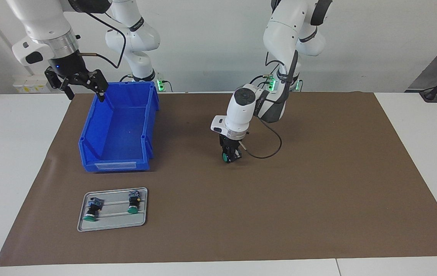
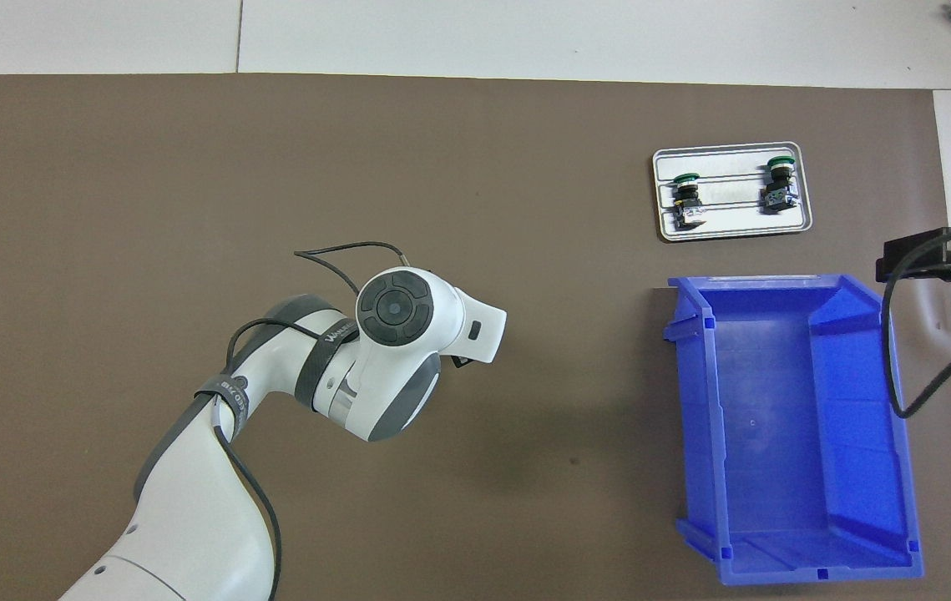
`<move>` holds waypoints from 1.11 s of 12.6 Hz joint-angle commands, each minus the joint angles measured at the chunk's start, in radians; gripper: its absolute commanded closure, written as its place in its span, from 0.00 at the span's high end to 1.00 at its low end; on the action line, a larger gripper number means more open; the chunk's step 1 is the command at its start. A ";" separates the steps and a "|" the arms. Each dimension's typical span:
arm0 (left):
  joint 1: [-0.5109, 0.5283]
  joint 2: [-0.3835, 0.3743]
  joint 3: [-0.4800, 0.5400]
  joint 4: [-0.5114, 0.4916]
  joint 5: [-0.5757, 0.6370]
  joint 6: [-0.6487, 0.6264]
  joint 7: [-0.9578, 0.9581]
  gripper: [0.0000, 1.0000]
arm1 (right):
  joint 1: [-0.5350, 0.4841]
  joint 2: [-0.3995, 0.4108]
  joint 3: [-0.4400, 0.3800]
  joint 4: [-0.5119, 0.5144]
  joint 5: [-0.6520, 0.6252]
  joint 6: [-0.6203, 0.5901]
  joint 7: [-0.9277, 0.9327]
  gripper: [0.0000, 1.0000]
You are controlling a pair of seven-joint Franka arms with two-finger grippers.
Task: Place and press button with both arms
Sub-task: 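Reach the left gripper to the part and grasp it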
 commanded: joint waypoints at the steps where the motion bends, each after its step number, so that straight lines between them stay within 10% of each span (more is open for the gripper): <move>1: 0.035 -0.090 0.012 -0.060 0.014 0.010 -0.013 0.00 | -0.014 -0.006 0.008 -0.003 0.002 0.002 0.007 1.00; 4: 0.118 -0.257 0.008 -0.262 0.012 0.154 0.053 0.00 | -0.014 -0.007 0.008 -0.008 0.002 0.002 0.007 1.00; 8: 0.155 -0.277 0.003 -0.503 0.014 0.605 0.054 0.00 | -0.014 -0.007 0.006 -0.008 0.002 0.002 0.007 1.00; 14: 0.237 -0.261 -0.009 -0.335 0.014 0.307 0.097 0.00 | -0.014 -0.009 0.008 -0.008 0.002 0.000 0.007 1.00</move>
